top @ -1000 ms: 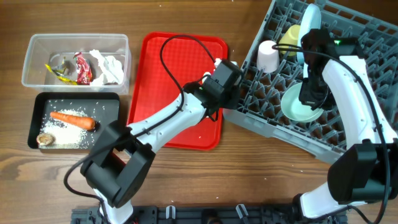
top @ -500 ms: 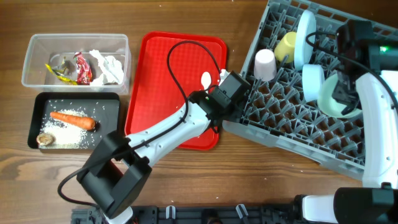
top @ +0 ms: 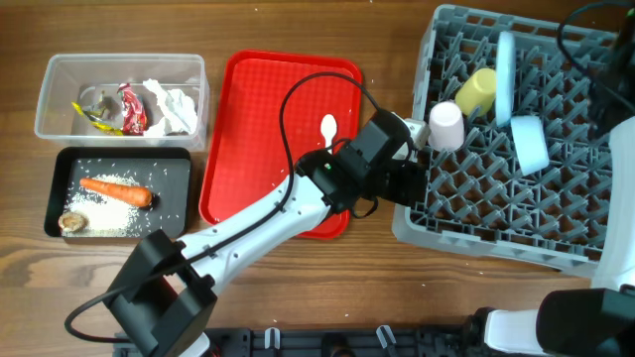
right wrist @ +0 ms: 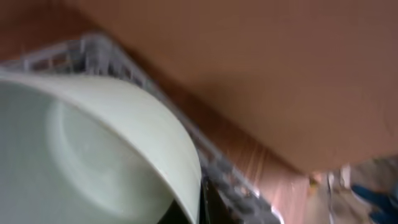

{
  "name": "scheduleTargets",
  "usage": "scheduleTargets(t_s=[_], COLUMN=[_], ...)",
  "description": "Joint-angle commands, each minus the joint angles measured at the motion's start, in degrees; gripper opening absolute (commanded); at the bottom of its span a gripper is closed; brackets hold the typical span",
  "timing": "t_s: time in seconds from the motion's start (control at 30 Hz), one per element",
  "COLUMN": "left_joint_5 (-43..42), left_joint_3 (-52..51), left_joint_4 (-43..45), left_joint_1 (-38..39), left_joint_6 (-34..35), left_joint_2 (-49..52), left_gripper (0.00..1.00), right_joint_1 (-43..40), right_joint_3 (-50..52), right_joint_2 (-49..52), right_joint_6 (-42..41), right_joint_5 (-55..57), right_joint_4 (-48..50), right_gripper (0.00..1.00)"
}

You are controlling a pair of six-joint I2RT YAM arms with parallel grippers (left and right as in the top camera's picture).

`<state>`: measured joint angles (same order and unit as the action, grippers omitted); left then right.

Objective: Sort waste into correct bins and load items into the dishwasher rack

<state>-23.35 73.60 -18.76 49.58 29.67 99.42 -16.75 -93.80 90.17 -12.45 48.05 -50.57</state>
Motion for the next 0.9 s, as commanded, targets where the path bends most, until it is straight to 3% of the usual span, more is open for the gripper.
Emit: scheduleTargets(t_s=[0.0, 0.1, 0.23, 0.43, 0.77, 0.87], left_joint_5=[-1.5, 5.8, 15.7, 21.4, 22.4, 22.4], left_joint_3=[0.6, 0.6, 0.6, 0.5, 0.5, 0.5], left_joint_4=[-0.1, -1.4, -5.0, -7.2, -8.1, -8.1], left_joint_1=[-1.0, -1.7, -2.3, -2.3, -2.6, -2.6], left_joint_6=[-1.2, -2.3, -2.3, -2.4, -2.4, -2.4], left_joint_2=[-0.5, -0.5, -0.5, -0.4, -0.4, -0.4], left_gripper=[0.04, 0.04, 0.04, 0.04, 0.08, 0.09], right_joint_1=[-0.8, -0.9, -0.9, -0.2, 3.0, 5.2], right_joint_3=[0.9, 0.9, 0.9, 0.9, 0.9, 0.9], right_joint_2=[3.6, 8.4, 16.2, 23.0, 30.4, 30.2], right_joint_6=[15.0, 19.3, 25.0, 31.1, 32.1, 33.6], right_joint_5=[-0.7, -5.3, -1.0, 0.0, 3.4, 3.8], right_joint_4=[7.1, 11.6, 20.3, 30.5, 32.8, 33.9], right_gripper=[0.04, 0.04, 0.04, 0.04, 0.04, 0.11])
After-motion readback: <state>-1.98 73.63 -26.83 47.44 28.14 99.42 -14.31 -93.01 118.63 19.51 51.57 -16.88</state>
